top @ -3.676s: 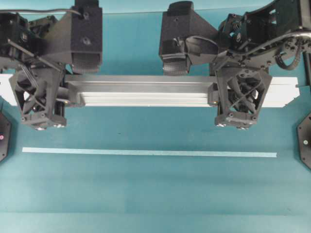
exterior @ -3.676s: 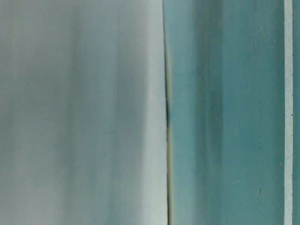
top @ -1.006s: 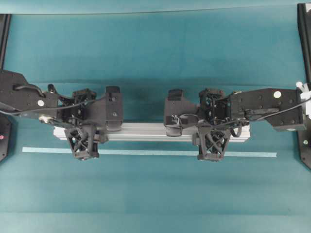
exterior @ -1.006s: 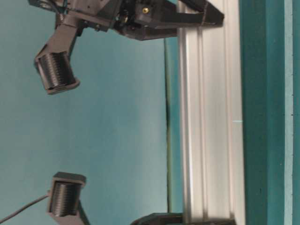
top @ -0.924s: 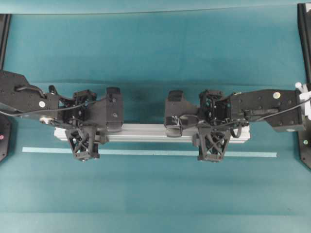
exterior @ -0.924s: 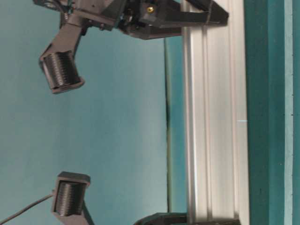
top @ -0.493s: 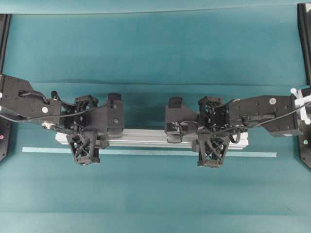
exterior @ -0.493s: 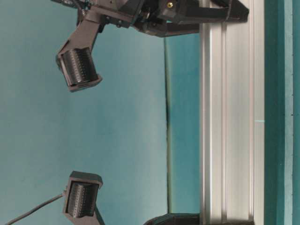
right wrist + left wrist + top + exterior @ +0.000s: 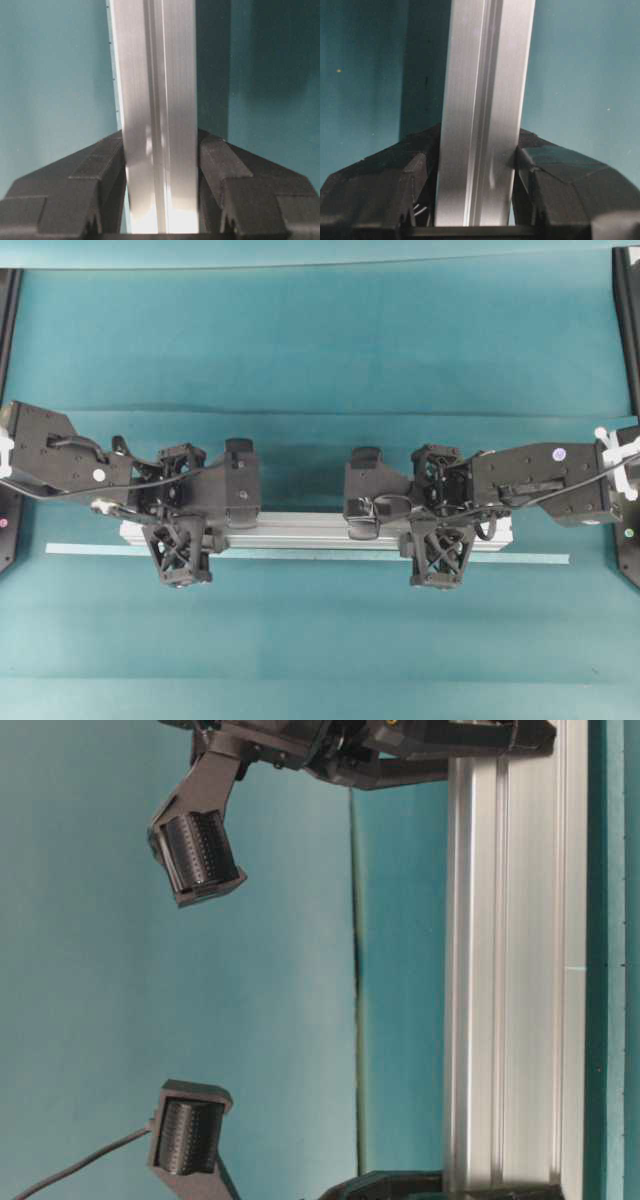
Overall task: Lift the metal rail with both hands.
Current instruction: 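Open both grippers to release the rail on the table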
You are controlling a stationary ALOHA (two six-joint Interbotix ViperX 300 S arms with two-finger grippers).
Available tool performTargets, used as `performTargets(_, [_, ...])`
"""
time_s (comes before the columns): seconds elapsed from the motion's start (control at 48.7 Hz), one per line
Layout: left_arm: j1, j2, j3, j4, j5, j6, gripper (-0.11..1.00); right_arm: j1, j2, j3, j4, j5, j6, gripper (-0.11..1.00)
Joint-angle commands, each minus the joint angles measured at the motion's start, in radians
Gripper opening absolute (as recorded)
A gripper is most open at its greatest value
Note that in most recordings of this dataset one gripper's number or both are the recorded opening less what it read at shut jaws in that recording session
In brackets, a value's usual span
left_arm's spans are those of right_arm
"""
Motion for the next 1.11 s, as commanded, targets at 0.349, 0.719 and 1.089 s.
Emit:
performTargets(0.349, [0.003, 0.02, 0.002, -0.003, -0.029, -0.026, 0.36, 0.003, 0.031, 0.023, 0.008, -0.02, 0.008, 0.39])
performTargets(0.719, [0.002, 0.015, 0.037, -0.002, -0.124, 0.066, 0.36, -0.006, 0.046, 0.034, 0.006, -0.058, 0.006, 0.39])
performTargets(1.089, [0.012, 0.012, 0.041, -0.002, -0.137, 0.089, 0.36, -0.005, 0.041, 0.071, 0.008, -0.097, 0.009, 0.39])
